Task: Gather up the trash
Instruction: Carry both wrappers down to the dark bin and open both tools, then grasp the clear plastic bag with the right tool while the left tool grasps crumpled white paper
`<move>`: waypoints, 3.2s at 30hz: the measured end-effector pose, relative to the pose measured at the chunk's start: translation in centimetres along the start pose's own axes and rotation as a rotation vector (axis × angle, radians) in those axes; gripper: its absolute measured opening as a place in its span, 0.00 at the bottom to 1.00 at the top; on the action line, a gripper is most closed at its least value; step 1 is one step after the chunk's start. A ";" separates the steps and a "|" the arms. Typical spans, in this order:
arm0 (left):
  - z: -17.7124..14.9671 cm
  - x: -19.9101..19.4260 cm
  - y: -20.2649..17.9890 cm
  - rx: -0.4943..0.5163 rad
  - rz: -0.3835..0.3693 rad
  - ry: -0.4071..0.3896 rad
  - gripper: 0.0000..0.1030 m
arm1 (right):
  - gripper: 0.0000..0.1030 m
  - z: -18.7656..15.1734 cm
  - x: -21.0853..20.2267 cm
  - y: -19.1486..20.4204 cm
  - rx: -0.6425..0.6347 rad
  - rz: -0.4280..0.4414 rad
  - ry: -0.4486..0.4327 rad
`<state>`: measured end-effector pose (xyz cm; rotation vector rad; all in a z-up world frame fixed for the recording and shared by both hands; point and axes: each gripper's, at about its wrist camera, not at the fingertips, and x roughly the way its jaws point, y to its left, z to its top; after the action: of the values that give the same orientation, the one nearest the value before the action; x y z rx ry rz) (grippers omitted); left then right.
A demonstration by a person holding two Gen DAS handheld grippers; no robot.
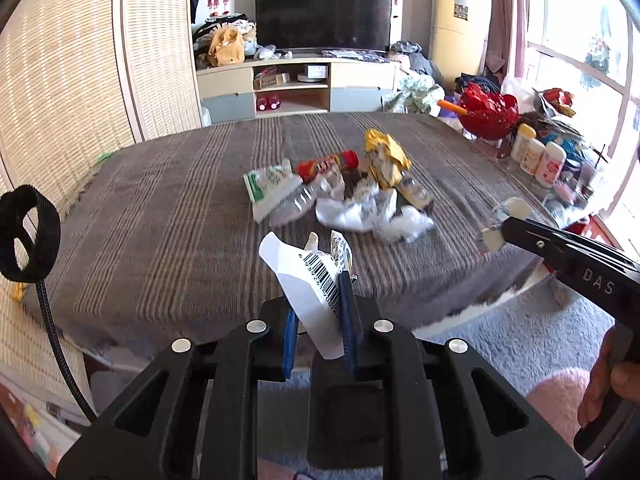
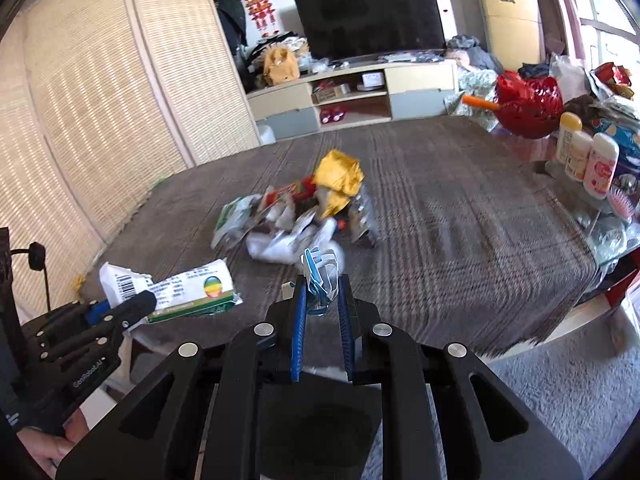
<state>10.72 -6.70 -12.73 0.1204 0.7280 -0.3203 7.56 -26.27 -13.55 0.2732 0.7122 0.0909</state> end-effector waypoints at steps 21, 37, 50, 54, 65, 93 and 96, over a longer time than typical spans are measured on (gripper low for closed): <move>-11.8 5.5 -2.5 0.005 -0.100 0.283 0.17 | 0.17 -11.4 6.3 -1.8 0.039 -0.009 0.302; -14.2 9.0 -2.3 -0.042 -0.126 0.381 0.36 | 0.57 -12.6 9.1 -3.4 0.119 -0.006 0.359; -12.0 7.0 -1.0 -0.033 -0.079 0.301 0.89 | 0.96 -10.3 7.5 -3.2 0.051 -0.129 0.296; -10.9 6.0 -0.3 -0.036 -0.053 0.269 0.92 | 0.97 -9.0 6.8 -2.9 0.037 -0.143 0.264; -6.4 4.5 2.7 -0.052 -0.001 0.194 0.92 | 0.97 -3.4 5.5 -1.5 0.014 -0.113 0.146; 1.9 12.0 2.9 -0.027 -0.022 0.154 0.92 | 0.25 3.1 15.0 -2.6 -0.039 -0.027 0.164; 2.2 13.1 2.4 -0.030 -0.055 0.157 0.89 | 0.24 3.7 13.9 -3.5 -0.030 -0.041 0.128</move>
<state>22.11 -8.14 -19.84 0.0982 0.8927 -0.3546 20.44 -28.02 -20.67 0.2259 0.8426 0.0806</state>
